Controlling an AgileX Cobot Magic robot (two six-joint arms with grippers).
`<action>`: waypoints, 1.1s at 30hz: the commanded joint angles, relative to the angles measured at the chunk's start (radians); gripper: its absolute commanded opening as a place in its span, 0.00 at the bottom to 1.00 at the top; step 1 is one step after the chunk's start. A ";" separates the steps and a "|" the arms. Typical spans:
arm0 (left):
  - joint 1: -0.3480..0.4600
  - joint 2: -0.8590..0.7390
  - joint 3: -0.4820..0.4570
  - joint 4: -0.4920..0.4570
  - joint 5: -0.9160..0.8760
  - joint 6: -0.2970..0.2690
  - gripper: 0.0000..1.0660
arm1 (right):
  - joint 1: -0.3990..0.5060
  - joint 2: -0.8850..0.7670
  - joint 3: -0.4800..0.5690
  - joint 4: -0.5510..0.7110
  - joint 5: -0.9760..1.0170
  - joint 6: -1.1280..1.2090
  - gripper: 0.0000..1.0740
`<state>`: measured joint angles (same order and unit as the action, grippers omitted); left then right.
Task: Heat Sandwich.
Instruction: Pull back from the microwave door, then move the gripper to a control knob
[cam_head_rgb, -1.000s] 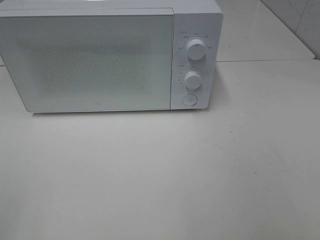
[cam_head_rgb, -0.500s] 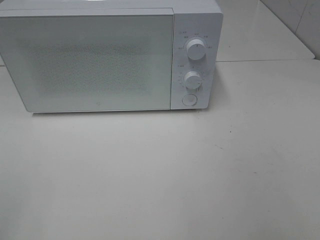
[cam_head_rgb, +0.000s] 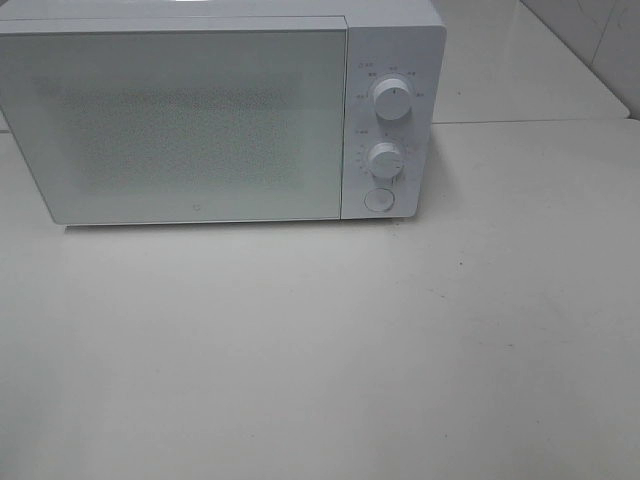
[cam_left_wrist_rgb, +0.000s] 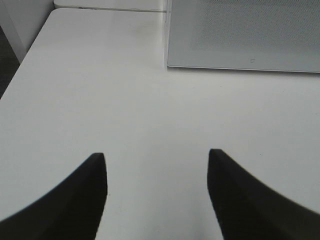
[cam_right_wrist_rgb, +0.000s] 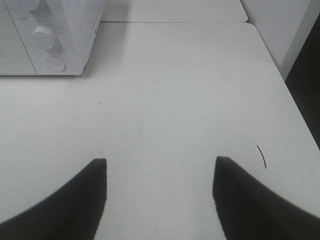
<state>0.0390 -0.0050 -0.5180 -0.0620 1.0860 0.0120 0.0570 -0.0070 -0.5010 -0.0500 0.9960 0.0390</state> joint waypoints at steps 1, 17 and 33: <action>-0.003 -0.023 0.003 0.003 -0.017 -0.002 0.54 | -0.007 -0.024 0.002 0.001 0.002 -0.011 0.57; -0.003 -0.023 0.003 0.003 -0.017 -0.002 0.54 | -0.007 -0.024 0.002 0.001 0.002 -0.010 0.57; -0.003 -0.023 0.003 0.003 -0.017 -0.002 0.54 | -0.007 -0.024 -0.022 0.000 -0.046 -0.008 0.57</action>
<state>0.0390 -0.0050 -0.5180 -0.0620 1.0860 0.0120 0.0570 -0.0070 -0.5080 -0.0500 0.9850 0.0390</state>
